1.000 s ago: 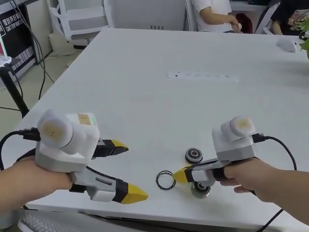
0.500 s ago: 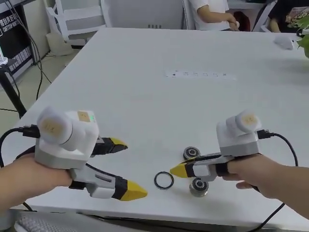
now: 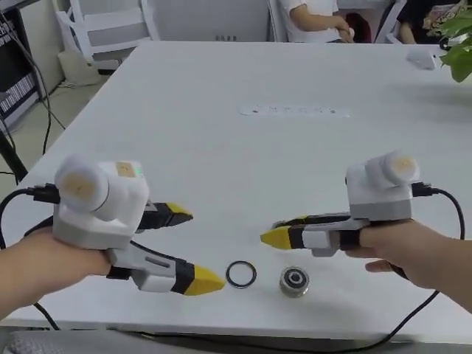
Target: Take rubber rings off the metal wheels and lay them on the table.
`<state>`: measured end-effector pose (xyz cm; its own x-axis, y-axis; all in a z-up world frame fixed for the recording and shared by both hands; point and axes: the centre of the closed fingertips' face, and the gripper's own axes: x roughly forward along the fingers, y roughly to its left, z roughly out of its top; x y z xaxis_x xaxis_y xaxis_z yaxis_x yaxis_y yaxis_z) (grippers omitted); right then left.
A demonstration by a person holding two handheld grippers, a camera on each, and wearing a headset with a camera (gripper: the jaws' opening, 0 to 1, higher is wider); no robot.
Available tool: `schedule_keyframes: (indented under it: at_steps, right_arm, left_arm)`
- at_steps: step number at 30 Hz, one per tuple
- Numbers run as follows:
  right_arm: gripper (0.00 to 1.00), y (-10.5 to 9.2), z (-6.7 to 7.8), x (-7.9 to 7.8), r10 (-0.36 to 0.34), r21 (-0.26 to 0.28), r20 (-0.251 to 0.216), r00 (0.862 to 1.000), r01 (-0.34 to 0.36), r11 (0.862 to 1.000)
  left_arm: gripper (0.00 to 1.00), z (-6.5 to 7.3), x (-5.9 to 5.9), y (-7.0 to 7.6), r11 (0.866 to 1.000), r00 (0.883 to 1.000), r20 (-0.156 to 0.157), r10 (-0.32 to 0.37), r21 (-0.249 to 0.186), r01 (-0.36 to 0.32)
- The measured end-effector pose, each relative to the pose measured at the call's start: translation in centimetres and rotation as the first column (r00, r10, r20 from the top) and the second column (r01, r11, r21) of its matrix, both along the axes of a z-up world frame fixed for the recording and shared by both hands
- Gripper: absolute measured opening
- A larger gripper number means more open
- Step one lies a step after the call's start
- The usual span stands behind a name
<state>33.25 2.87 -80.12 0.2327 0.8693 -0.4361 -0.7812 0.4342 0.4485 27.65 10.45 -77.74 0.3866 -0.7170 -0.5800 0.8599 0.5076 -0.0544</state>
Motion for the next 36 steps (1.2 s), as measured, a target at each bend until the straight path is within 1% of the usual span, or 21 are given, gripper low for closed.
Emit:
schedule_keyframes:
  at_steps: [8,11,13,16,17,19,22,31,36]
  right_arm:
    - [0.40,-1.5,0.4,0.7,-0.024,-0.004,0.038,0.999,0.024,1.000]
    - [0.40,-1.8,0.3,0.9,-0.018,-0.015,0.064,0.998,0.019,1.000]
    - [0.40,-2.0,0.1,0.8,-0.010,-0.025,0.071,0.997,0.012,1.000]
    - [0.39,-2.3,-0.2,0.9,-0.003,-0.038,0.083,0.997,0.006,0.999]
    - [0.39,-2.5,-0.4,1.0,0.004,-0.048,0.094,0.996,0.001,0.999]
    - [0.39,-2.7,-0.7,1.1,0.007,-0.056,0.099,0.995,-0.002,0.998]
    - [0.38,-3.0,-1.2,1.4,0.008,-0.061,0.108,0.994,-0.002,0.998]
    - [0.36,-3.7,-2.6,2.0,0.029,-0.099,0.130,0.991,-0.016,0.995]
    - [0.34,-3.8,-3.5,2.3,0.053,-0.119,0.147,0.988,-0.036,0.992]
  left_arm:
    - [0.72,-0.2,1.3,-0.9,1.000,1.000,0.005,-0.008,0.005,0.008]
    - [0.71,-0.3,1.9,-1.3,1.000,1.000,0.007,-0.010,0.006,0.010]
    - [0.69,-0.4,2.4,-1.5,1.000,1.000,0.012,-0.014,0.009,0.014]
    - [0.69,-0.6,3.2,-1.8,1.000,1.000,0.012,-0.017,0.011,0.017]
    - [0.69,-0.7,3.5,-2.0,1.000,1.000,0.011,-0.019,0.013,0.019]
    - [0.68,-0.9,3.8,-2.4,1.000,1.000,0.012,-0.024,0.016,0.024]
    - [0.63,-1.1,4.3,-2.9,0.999,0.999,0.027,-0.036,0.025,0.035]
    - [0.60,-2.0,5.6,-3.9,0.999,0.999,0.018,-0.040,0.035,0.040]
    - [0.59,-2.9,6.2,-4.3,0.998,0.999,0.004,-0.052,0.044,0.052]
